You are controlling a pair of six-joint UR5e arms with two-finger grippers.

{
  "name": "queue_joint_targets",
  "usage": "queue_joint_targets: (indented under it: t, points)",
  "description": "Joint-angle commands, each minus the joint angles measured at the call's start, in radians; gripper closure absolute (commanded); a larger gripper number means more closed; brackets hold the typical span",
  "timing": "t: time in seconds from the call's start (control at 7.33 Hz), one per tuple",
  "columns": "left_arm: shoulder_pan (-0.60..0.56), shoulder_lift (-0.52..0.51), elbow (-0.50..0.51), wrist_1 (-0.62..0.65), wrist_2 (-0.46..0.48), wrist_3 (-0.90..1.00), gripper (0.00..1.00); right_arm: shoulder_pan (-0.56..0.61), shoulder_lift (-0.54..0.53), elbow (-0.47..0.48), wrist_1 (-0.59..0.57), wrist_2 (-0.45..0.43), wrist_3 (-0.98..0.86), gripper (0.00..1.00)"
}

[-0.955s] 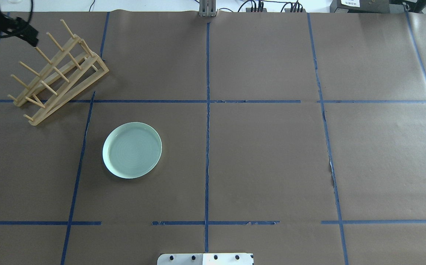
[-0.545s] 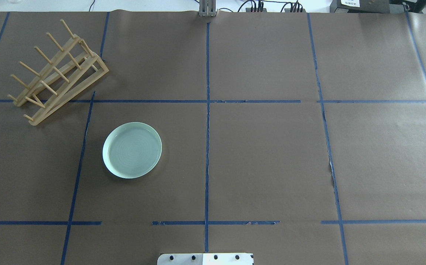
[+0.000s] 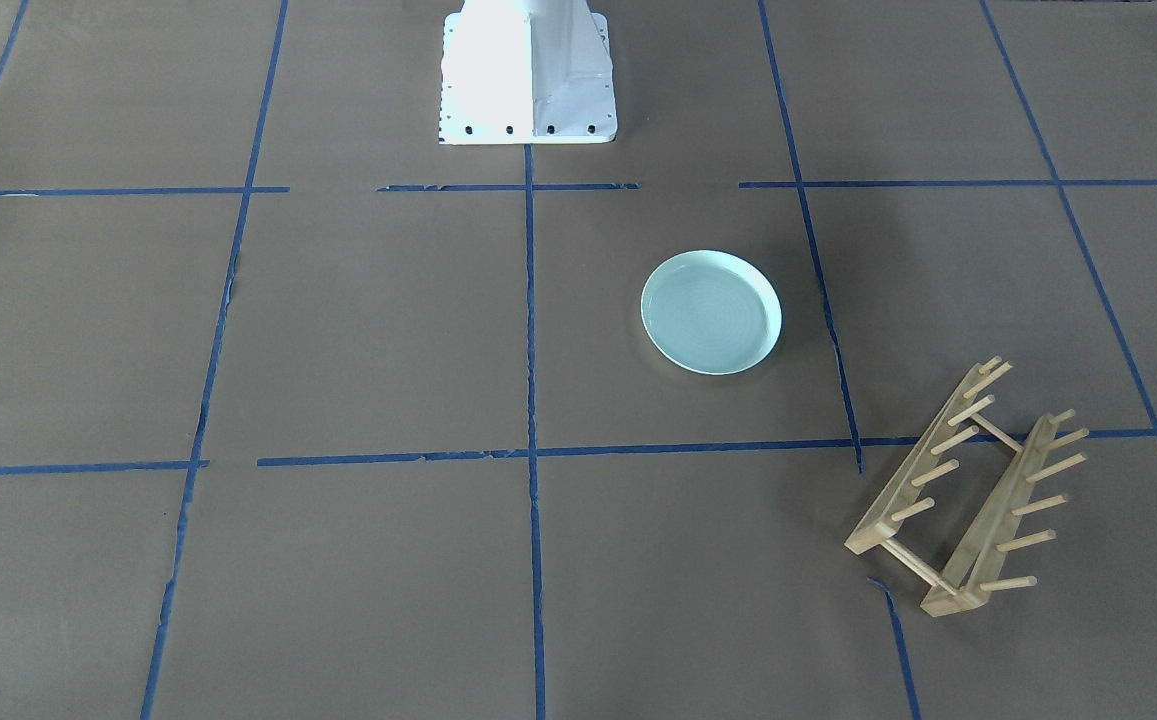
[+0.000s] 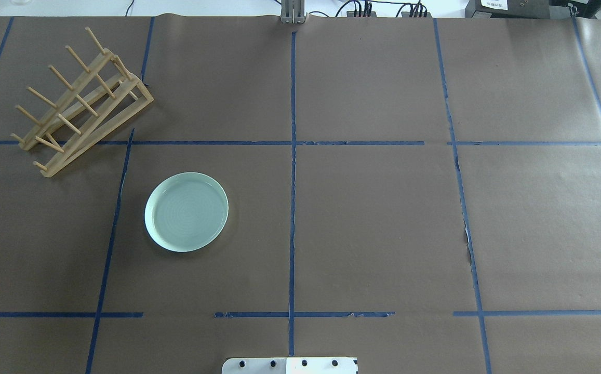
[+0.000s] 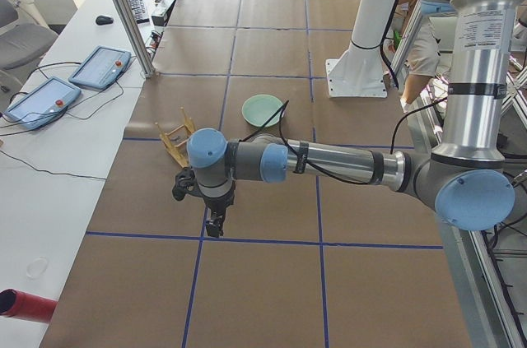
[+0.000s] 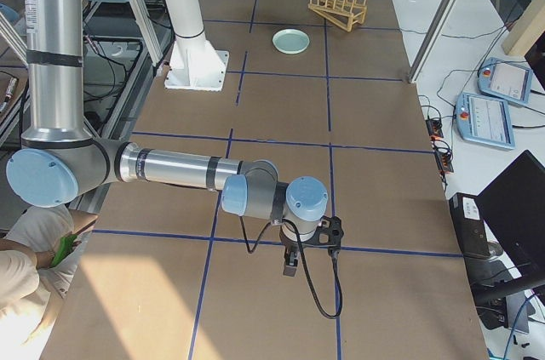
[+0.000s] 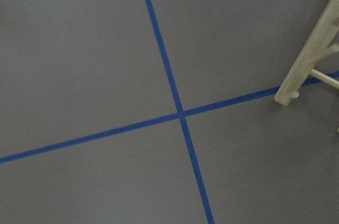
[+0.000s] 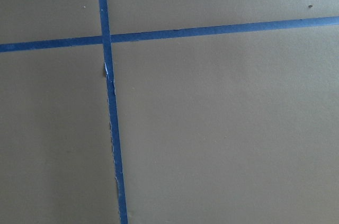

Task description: Place plate on table

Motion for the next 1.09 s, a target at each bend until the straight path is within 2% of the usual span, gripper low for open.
queue_joint_targets:
  t: [0.0, 0.14, 0.55, 0.95]
  points:
    - [-0.033, 0.026, 0.016, -0.018, -0.073, -0.009, 0.00, 0.000, 0.000, 0.001, 0.000, 0.000, 0.000, 0.00]
    - [-0.035, 0.023, 0.007, -0.020, -0.062, -0.008, 0.00, 0.000, 0.000, 0.001, 0.000, 0.000, 0.000, 0.00]
    - [-0.032, 0.001, -0.002, -0.020, 0.129, -0.009, 0.00, 0.000, 0.000, 0.001, 0.000, 0.000, 0.000, 0.00]
    - [-0.033, 0.003, -0.012, -0.020, 0.139, -0.006, 0.00, 0.000, 0.000, 0.001, 0.000, 0.000, 0.000, 0.00]
